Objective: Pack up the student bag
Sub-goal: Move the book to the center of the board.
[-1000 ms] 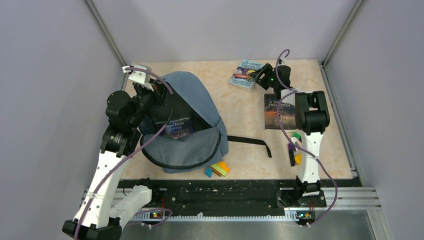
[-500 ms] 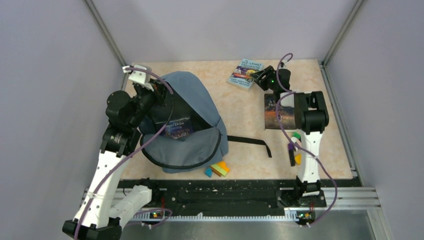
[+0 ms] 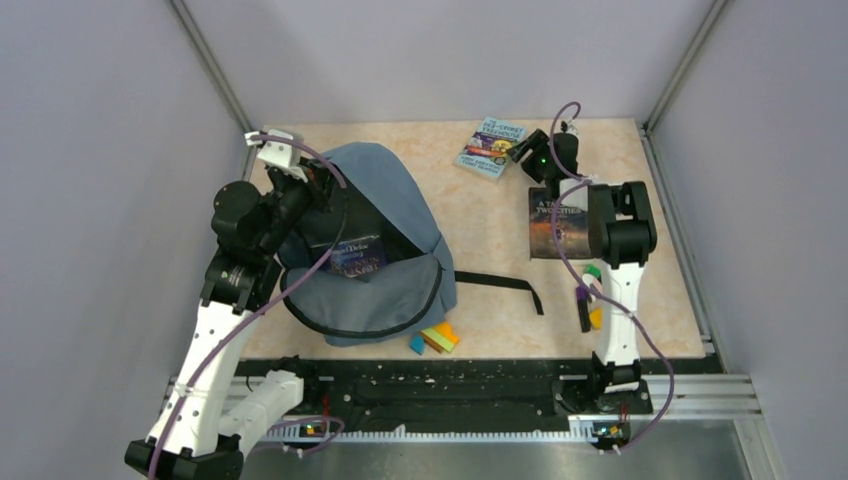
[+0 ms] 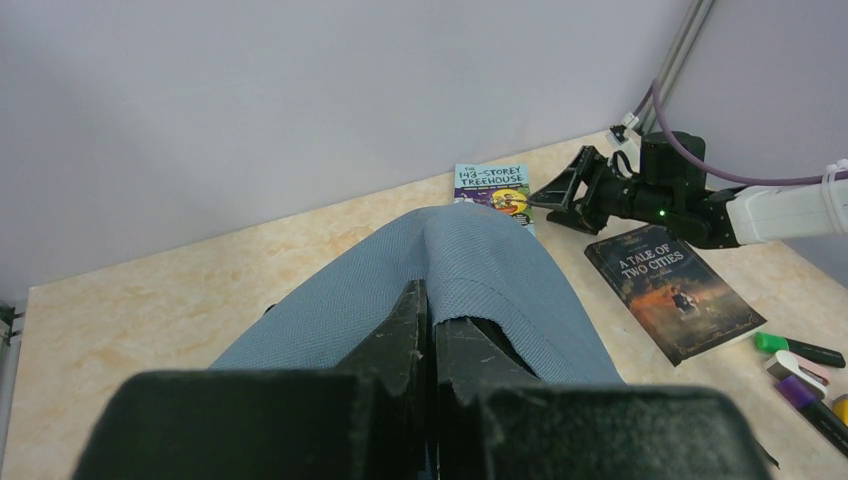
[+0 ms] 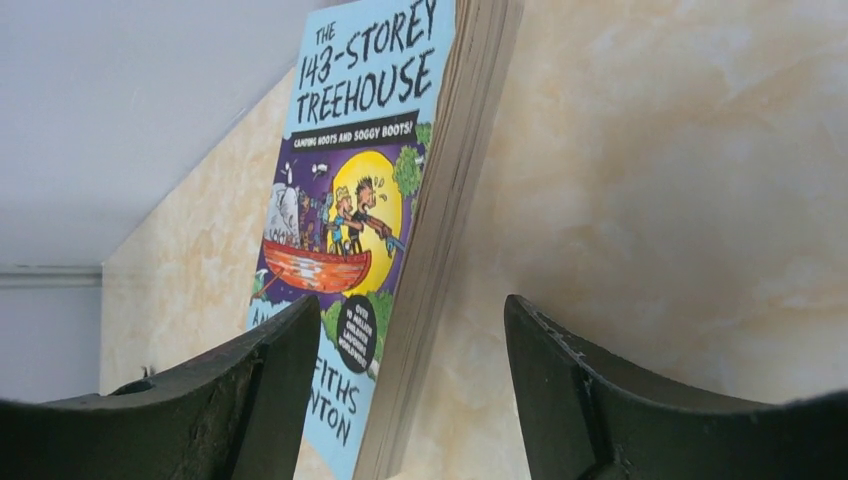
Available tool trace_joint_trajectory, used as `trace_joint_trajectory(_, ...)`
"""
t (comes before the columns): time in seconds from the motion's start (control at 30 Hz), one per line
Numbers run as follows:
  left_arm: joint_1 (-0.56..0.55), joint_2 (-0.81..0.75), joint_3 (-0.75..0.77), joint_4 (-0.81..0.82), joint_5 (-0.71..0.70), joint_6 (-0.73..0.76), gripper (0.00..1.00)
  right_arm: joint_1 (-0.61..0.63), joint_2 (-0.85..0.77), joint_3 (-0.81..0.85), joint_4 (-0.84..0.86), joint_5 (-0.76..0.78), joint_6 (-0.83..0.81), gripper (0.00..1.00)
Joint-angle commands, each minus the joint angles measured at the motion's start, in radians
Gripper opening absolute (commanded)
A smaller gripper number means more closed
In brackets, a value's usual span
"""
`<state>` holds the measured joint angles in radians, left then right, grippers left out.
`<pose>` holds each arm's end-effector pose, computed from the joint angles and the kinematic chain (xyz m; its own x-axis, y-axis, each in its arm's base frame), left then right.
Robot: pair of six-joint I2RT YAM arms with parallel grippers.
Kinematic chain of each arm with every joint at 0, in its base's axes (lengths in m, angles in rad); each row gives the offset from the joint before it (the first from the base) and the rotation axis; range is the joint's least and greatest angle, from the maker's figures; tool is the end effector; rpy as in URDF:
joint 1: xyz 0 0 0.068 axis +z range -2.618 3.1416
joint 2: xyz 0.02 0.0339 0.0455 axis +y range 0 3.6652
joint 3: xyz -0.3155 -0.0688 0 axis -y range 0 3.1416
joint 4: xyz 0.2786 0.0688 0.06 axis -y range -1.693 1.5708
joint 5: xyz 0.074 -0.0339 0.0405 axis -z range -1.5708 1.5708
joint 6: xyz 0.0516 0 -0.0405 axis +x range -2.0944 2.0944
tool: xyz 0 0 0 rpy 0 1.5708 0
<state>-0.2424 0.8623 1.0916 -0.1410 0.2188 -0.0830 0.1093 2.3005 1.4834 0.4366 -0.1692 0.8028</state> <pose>0.1878 -0.0580 0.4858 0.0485 -0.0954 -0.9943 0.4498 0.8909 -0.0635 0.5763 0.0720 0.1402 -0.4456 0.6644 -0.6000 0.0829 0.6980 0.7113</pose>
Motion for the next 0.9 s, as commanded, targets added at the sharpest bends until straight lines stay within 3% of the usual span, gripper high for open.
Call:
trace_joint_trajectory(0.0, 0.005, 0.003, 0.008, 0.041, -0.017, 0.006, 0.00, 0.014, 0.060, 0.108, -0.108, -0.026, -0.057, 0.67)
trace_joint_trajectory(0.33, 0.005, 0.003, 0.008, 0.041, -0.017, 0.004, 0.00, 0.113, 0.111, 0.323, -0.485, 0.279, -0.325, 0.66)
trace_joint_trajectory(0.53, 0.005, -0.003, 0.009, 0.043, -0.012, -0.001, 0.00, 0.145, 0.169, 0.467, -0.678, 0.303, -0.450, 0.60)
trace_joint_trajectory(0.7, 0.005, -0.012, 0.008, 0.046, -0.012, -0.002, 0.00, 0.163, 0.185, 0.480, -0.761, 0.272, -0.508, 0.42)
trace_joint_trajectory(0.87, 0.005, -0.021, 0.008, 0.047, -0.006, -0.009, 0.00, 0.180, 0.121, 0.364, -0.757, 0.257, -0.551, 0.35)
